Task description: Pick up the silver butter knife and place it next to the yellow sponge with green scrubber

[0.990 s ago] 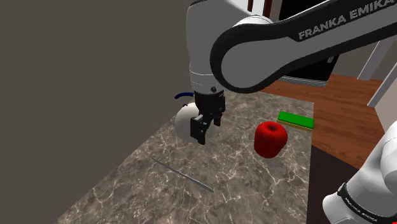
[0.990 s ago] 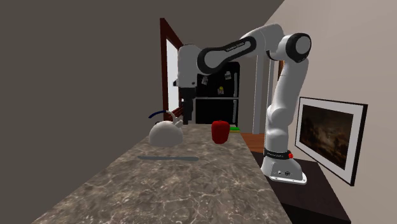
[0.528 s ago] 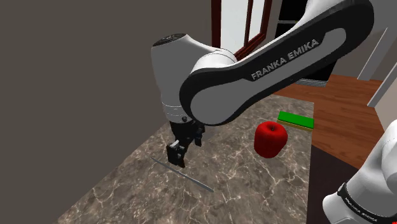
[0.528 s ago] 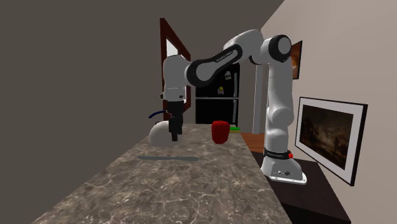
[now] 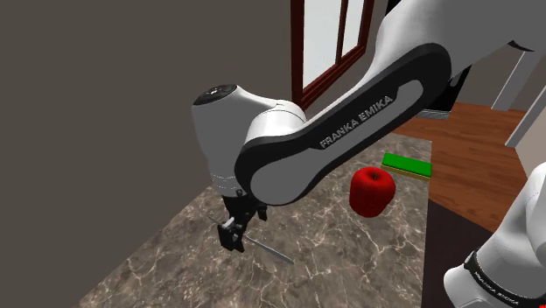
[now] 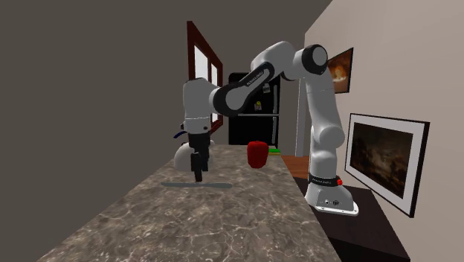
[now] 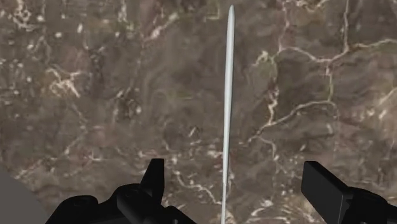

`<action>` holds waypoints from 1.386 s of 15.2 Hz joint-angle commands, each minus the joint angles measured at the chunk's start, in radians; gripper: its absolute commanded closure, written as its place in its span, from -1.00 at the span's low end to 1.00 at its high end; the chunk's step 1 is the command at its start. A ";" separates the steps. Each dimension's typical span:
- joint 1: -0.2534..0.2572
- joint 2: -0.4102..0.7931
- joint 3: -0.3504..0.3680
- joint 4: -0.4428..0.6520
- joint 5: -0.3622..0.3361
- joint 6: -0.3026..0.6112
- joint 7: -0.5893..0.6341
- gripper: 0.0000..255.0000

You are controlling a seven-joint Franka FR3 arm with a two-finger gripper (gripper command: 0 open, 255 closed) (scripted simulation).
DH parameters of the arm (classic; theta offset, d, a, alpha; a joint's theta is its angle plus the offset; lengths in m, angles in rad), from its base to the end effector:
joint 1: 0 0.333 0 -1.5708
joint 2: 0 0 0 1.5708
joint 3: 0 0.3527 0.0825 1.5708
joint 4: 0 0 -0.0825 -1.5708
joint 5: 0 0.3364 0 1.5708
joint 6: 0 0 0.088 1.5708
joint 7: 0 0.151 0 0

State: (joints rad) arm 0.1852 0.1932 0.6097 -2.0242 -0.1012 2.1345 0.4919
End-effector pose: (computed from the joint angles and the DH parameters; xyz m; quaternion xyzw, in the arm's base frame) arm 0.3921 0.3727 0.3863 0.9841 0.1755 -0.0260 0.0032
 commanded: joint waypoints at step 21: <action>0.003 0.014 -0.003 -0.022 -0.011 0.033 0.009 1.00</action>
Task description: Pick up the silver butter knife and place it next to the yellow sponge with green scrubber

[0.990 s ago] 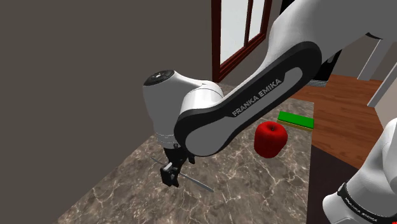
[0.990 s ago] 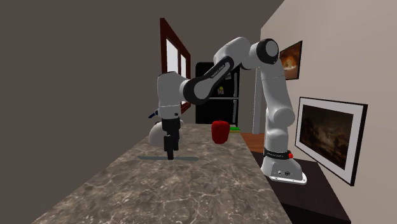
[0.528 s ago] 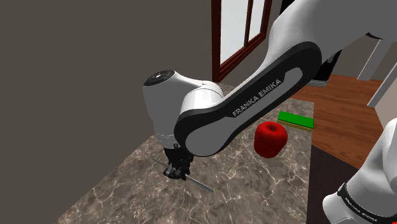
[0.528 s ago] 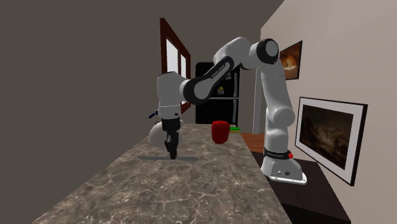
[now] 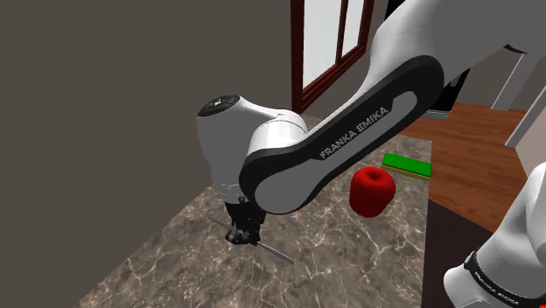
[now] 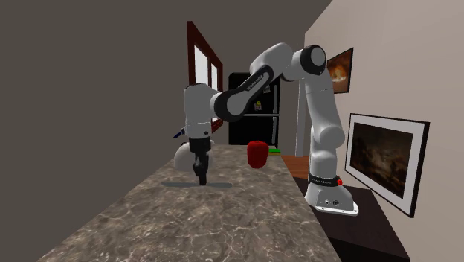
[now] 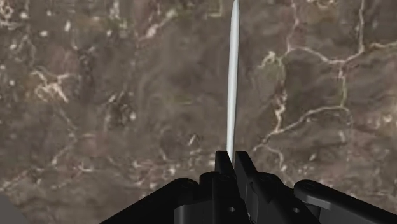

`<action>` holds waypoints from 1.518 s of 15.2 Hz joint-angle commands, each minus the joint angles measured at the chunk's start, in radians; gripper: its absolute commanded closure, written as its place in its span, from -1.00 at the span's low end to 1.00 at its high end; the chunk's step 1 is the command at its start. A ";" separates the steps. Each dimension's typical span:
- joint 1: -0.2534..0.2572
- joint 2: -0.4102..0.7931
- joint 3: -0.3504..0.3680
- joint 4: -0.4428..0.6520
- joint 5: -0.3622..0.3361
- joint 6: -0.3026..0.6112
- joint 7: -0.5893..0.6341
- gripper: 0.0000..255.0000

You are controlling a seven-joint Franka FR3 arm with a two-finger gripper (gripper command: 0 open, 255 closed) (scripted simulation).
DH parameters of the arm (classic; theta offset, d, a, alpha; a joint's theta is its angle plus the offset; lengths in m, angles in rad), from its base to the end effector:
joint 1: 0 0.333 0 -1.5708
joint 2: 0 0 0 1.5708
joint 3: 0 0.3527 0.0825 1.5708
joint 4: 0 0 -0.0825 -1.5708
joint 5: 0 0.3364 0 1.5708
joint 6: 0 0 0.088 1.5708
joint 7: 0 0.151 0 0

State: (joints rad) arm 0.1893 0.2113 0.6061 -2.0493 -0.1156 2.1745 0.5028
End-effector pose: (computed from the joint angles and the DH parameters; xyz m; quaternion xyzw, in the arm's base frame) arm 0.3918 0.3727 0.3711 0.9841 0.1755 -0.0259 0.0031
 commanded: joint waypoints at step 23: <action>-0.079 -0.233 -0.025 0.026 0.150 -0.218 -0.179 1.00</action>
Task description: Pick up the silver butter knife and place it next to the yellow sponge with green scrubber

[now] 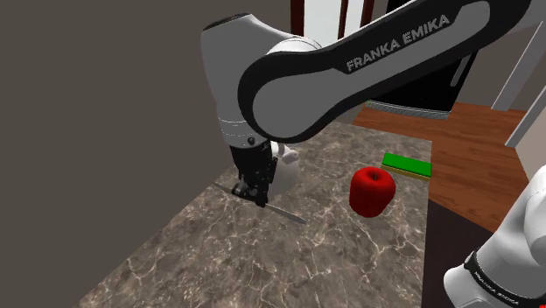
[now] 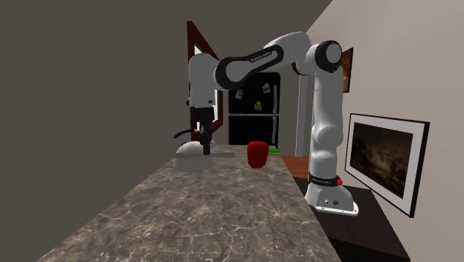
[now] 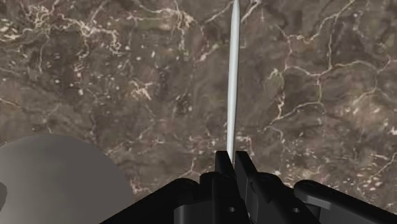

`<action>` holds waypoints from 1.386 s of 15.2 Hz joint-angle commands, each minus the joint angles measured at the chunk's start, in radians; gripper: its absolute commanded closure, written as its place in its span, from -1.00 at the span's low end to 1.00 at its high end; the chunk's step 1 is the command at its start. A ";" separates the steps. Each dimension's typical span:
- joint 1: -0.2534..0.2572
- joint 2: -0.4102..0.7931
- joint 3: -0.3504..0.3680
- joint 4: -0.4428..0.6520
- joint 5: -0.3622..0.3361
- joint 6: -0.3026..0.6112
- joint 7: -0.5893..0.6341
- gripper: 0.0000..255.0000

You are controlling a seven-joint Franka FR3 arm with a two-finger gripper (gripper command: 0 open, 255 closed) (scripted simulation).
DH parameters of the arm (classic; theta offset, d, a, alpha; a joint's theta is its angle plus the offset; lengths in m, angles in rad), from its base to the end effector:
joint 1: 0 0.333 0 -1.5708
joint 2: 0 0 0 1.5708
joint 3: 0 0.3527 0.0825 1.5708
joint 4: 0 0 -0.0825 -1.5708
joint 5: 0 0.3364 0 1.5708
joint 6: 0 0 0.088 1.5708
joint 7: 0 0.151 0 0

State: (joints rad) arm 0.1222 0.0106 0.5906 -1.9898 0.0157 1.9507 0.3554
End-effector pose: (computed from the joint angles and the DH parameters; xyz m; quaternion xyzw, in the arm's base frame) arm 0.3827 0.3320 0.4654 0.9843 0.1747 -0.0258 0.0034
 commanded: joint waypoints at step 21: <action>-0.217 -0.326 -0.352 -0.334 0.055 0.013 -0.606 1.00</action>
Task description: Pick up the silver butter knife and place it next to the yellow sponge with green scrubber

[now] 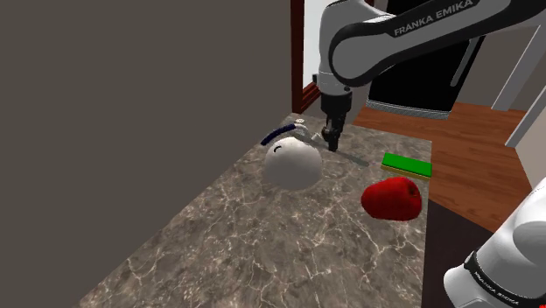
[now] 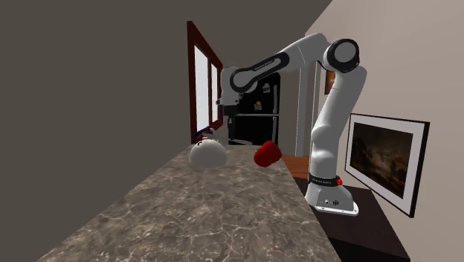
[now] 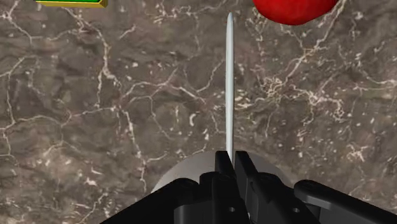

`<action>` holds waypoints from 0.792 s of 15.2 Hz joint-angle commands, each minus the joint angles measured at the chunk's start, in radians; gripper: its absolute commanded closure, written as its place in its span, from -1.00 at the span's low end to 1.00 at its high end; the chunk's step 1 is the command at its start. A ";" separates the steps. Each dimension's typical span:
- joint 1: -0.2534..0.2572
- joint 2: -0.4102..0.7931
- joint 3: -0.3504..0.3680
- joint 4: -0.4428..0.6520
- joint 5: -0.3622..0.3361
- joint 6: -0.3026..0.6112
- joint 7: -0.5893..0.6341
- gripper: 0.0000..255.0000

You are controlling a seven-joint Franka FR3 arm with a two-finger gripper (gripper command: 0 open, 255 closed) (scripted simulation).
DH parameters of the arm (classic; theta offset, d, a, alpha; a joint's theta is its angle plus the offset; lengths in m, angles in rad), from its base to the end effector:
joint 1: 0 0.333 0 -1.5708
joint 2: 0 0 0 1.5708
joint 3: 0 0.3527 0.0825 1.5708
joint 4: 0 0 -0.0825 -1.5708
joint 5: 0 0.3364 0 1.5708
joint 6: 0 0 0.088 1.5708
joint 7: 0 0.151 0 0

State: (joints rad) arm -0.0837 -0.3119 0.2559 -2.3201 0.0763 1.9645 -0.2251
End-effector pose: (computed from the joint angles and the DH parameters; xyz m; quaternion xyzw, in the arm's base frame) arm 0.3847 0.0810 0.4670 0.9842 0.1752 -0.0261 0.0032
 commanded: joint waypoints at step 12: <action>-0.145 0.054 -0.210 0.048 -0.090 0.005 -0.308 1.00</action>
State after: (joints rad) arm -0.2176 -0.2693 0.0614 -2.2766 -0.0064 1.9614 -0.5089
